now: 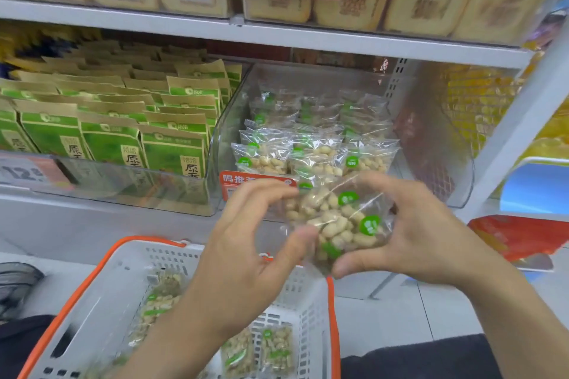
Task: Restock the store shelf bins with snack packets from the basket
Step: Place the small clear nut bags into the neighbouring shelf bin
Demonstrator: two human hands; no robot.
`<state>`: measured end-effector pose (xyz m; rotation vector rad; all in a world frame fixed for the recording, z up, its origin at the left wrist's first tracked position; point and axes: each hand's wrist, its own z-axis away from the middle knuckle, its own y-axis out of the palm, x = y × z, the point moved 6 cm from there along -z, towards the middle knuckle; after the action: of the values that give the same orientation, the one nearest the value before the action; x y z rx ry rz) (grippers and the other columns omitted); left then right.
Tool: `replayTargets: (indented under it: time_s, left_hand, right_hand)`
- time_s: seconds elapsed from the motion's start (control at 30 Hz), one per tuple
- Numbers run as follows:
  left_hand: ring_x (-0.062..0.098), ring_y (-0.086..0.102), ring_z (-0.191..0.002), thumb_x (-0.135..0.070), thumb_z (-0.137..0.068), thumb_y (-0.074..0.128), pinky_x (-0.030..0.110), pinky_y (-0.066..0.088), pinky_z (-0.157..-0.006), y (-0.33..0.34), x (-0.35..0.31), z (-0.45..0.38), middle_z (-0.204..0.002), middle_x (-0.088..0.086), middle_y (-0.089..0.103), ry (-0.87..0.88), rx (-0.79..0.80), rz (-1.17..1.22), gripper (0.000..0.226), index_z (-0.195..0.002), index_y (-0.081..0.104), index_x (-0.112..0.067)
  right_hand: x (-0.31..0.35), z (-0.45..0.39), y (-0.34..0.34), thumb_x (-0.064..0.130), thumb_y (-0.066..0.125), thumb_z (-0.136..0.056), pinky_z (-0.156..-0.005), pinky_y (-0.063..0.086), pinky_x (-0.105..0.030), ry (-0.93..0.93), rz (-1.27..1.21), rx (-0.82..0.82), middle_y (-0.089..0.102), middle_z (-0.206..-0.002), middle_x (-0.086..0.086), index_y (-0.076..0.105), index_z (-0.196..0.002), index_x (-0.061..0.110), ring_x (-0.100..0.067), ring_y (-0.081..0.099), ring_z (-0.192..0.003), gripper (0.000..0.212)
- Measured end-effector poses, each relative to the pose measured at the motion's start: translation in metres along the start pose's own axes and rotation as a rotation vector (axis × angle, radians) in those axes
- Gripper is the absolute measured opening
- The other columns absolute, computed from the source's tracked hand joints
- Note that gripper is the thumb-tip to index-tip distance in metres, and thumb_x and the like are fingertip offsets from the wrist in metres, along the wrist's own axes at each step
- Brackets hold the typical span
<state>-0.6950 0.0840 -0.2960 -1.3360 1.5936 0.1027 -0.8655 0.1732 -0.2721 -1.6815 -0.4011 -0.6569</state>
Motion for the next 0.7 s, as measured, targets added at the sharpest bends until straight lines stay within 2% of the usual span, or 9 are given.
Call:
replayTargets:
  time_s: [0.03,0.13,0.2,0.27,0.37,0.43,0.53,0.6,0.7]
  left_hand:
    - [0.005,0.051,-0.122,-0.044,-0.093,0.056,0.008,0.034,-0.097,-0.004,-0.007,-0.004,-0.122,-0.015,0.055,0.028,-0.069,0.016,0.035,-0.121,0.060,-0.023]
    - [0.007,0.053,-0.118,-0.030,-0.097,0.052,0.014,0.037,-0.097,-0.008,-0.013,-0.022,-0.117,-0.009,0.057,0.048,-0.144,0.021,0.028,-0.121,0.060,-0.017]
    - [0.010,0.048,-0.122,-0.028,-0.095,0.054,0.021,0.036,-0.103,0.003,-0.013,-0.040,-0.122,-0.006,0.055,0.083,-0.047,-0.112,0.034,-0.126,0.057,-0.016]
    - [0.018,0.042,-0.130,-0.029,-0.094,0.054,0.034,0.034,-0.110,0.022,-0.009,-0.055,-0.132,0.000,0.052,0.162,0.088,-0.286,0.039,-0.129,0.056,-0.013]
    - [0.027,0.034,-0.139,-0.030,-0.094,0.050,0.045,0.028,-0.115,0.047,-0.008,-0.069,-0.142,0.005,0.048,0.215,0.262,-0.498,0.042,-0.134,0.054,-0.016]
    - [0.028,0.028,-0.143,-0.029,-0.099,0.046,0.046,0.021,-0.118,0.059,-0.005,-0.074,-0.150,0.002,0.042,0.213,0.376,-0.626,0.038,-0.136,0.053,-0.021]
    - [0.020,0.022,-0.147,-0.032,-0.105,0.035,0.042,0.018,-0.118,0.063,0.005,-0.075,-0.160,-0.006,0.027,0.201,0.474,-0.738,0.039,-0.143,0.043,-0.030]
    - [0.015,0.017,-0.149,-0.034,-0.106,0.031,0.041,0.019,-0.117,0.062,0.008,-0.076,-0.163,-0.011,0.018,0.187,0.497,-0.747,0.041,-0.147,0.034,-0.036]
    - [0.012,0.012,-0.151,-0.036,-0.107,0.028,0.040,0.019,-0.118,0.059,0.012,-0.076,-0.164,-0.014,0.011,0.143,0.518,-0.747,0.043,-0.149,0.027,-0.040]
  right_hand:
    - [-0.001,0.002,-0.013,0.064,0.092,-0.042,-0.087,0.051,-0.019,-0.037,-0.066,-0.089,0.067,-0.110,0.023,0.062,-0.111,0.038,0.004,0.063,-0.106,0.079]
    - [-0.008,0.009,-0.048,0.052,0.089,-0.044,-0.085,0.048,-0.009,-0.181,-0.245,-0.405,0.069,-0.105,0.028,0.063,-0.107,0.033,0.009,0.065,-0.101,0.071]
    - [-0.025,0.012,-0.061,0.055,0.091,-0.046,-0.083,0.052,-0.014,-0.164,-0.458,-0.561,0.073,-0.097,0.024,0.064,-0.105,0.029,0.005,0.068,-0.095,0.071]
    - [-0.048,0.014,-0.067,0.054,0.093,-0.047,-0.083,0.056,-0.022,-0.088,-0.518,-0.665,0.076,-0.095,0.017,0.062,-0.109,0.022,-0.004,0.071,-0.093,0.076]
    - [-0.063,0.011,-0.067,0.037,0.098,-0.049,-0.082,0.056,-0.020,0.029,-0.288,-0.646,0.072,-0.101,0.010,0.059,-0.109,0.028,0.002,0.069,-0.094,0.072]
    - [-0.065,0.006,-0.061,0.040,0.093,-0.043,-0.078,0.047,-0.006,0.089,-0.140,-0.554,0.066,-0.102,0.018,0.058,-0.105,0.033,0.012,0.063,-0.092,0.072]
    - [-0.068,0.002,-0.058,0.052,0.090,-0.037,-0.076,0.041,0.000,0.144,-0.034,-0.502,0.063,-0.097,0.032,0.057,-0.106,0.038,0.019,0.058,-0.092,0.078]
    - [-0.069,0.004,-0.064,0.049,0.091,-0.034,-0.073,0.038,0.003,0.161,0.007,-0.537,0.060,-0.096,0.032,0.057,-0.108,0.034,0.024,0.054,-0.088,0.083]
    - [-0.067,0.002,-0.071,0.038,0.097,-0.037,-0.076,0.040,-0.001,0.145,0.092,-0.516,0.062,-0.102,0.024,0.060,-0.111,0.031,0.010,0.057,-0.091,0.082]
